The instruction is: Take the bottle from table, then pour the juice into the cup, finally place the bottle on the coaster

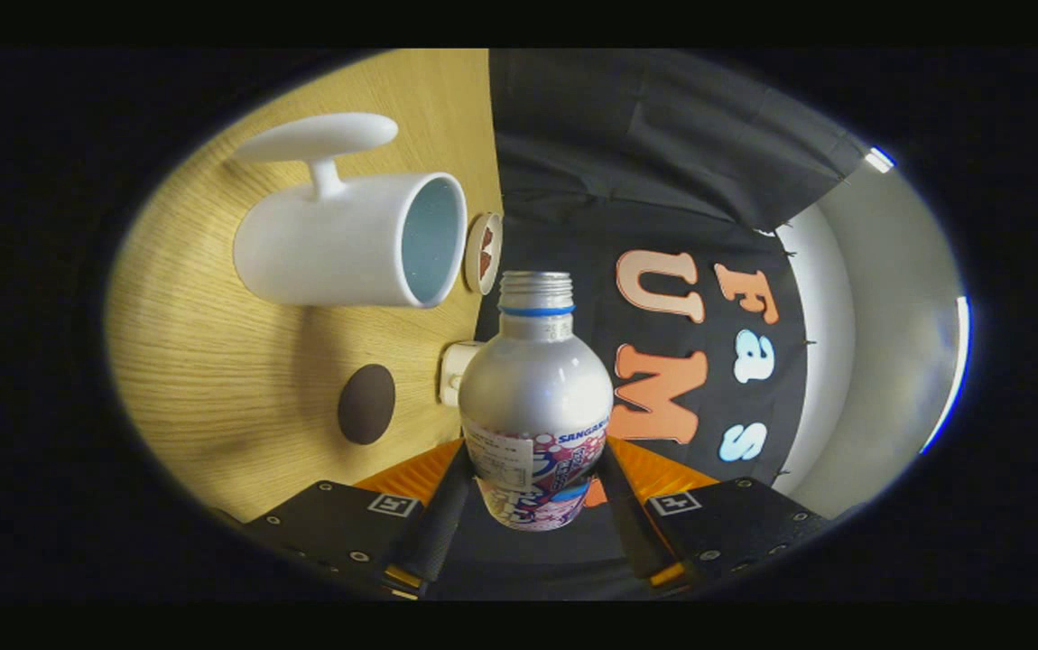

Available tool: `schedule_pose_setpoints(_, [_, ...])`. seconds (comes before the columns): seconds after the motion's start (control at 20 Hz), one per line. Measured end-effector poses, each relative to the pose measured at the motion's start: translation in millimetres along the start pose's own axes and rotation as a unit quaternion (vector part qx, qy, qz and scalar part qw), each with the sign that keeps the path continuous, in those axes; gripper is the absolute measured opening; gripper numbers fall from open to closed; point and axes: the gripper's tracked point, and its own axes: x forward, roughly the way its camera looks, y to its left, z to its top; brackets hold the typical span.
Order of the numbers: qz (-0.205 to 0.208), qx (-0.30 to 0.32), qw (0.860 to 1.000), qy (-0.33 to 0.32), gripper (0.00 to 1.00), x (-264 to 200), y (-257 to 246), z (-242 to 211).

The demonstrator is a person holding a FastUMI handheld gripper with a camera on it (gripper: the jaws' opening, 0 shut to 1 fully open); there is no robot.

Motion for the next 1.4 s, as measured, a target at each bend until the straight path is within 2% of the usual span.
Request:
schedule_pose_setpoints(0.55, [-0.015, -0.045, 0.999, -0.011, 0.77, 1.2, -0.8, -4.4])
schedule_pose_setpoints(1.4, [-0.025, -0.063, 0.998, -0.017, 0.77, 6.4, -4.1, -4.6])
